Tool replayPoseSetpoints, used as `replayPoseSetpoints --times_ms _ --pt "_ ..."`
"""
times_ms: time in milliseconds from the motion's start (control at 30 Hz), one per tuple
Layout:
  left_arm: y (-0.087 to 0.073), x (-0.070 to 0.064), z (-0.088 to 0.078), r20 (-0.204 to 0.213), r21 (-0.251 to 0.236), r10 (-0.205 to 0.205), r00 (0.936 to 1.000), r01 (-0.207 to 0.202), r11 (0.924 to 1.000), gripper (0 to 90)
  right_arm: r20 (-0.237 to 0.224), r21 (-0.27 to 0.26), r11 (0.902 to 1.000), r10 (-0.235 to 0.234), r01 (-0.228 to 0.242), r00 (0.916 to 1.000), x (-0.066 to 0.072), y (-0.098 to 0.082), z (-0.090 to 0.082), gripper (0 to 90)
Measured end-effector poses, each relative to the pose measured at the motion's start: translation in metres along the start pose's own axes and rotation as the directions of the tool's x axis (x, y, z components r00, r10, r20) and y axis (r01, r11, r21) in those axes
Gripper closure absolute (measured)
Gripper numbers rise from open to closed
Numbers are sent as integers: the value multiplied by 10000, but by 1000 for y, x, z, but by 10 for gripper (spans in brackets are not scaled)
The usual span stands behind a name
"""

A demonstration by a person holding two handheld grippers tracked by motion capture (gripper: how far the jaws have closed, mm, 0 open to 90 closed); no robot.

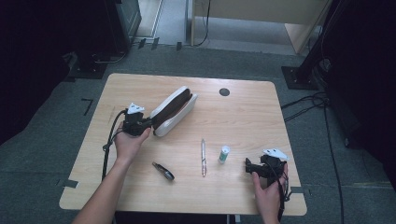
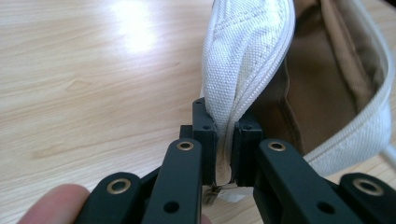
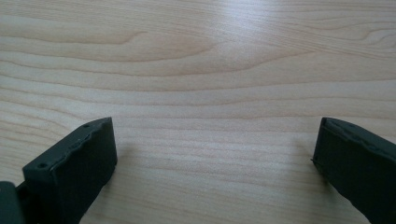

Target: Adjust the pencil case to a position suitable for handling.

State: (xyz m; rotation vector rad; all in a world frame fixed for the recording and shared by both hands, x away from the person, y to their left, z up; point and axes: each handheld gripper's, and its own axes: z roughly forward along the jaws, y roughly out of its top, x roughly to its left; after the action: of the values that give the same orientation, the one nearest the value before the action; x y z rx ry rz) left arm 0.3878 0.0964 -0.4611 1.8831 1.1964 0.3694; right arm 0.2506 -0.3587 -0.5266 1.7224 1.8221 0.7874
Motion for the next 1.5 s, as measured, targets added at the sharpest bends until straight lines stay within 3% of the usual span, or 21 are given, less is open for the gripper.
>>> replayPoseSetpoints --times_ms 233,500,733,800,1033,1133,1367,1500 --pt "2 -18 0 436 -138 177 9989 -171 9998 855 2 -6 10000 12 -12 10000 0 0 0 0" --pt "-2 -36 1 956 -89 52 9954 -43 10000 855 0 2 10000 0 0 10000 0 0 0 0" --pt "-10 -53 5 1520 90 -67 9884 54 9999 855 1 2 10000 0 0 10000 0 0 0 0" --pt "-12 -57 5 1798 171 -180 9835 152 9997 854 2 0 10000 7 -7 10000 0 0 0 0" --pt "-20 -62 8 1864 540 -56 9825 -46 9985 849 8 11 10000 11 -11 10000 0 0 0 0" --pt "-22 -61 10 1904 679 -201 9815 72 9977 843 8 16 10000 24 -24 10000 0 0 0 0" --pt "-21 -56 10 1889 761 -74 9820 -71 9971 762 5 6 10000 14 -14 10000 0 0 0 0" --pt "-22 -54 8 1897 607 -186 9817 72 9981 696 6 10 10000 9 -9 10000 0 0 0 0"
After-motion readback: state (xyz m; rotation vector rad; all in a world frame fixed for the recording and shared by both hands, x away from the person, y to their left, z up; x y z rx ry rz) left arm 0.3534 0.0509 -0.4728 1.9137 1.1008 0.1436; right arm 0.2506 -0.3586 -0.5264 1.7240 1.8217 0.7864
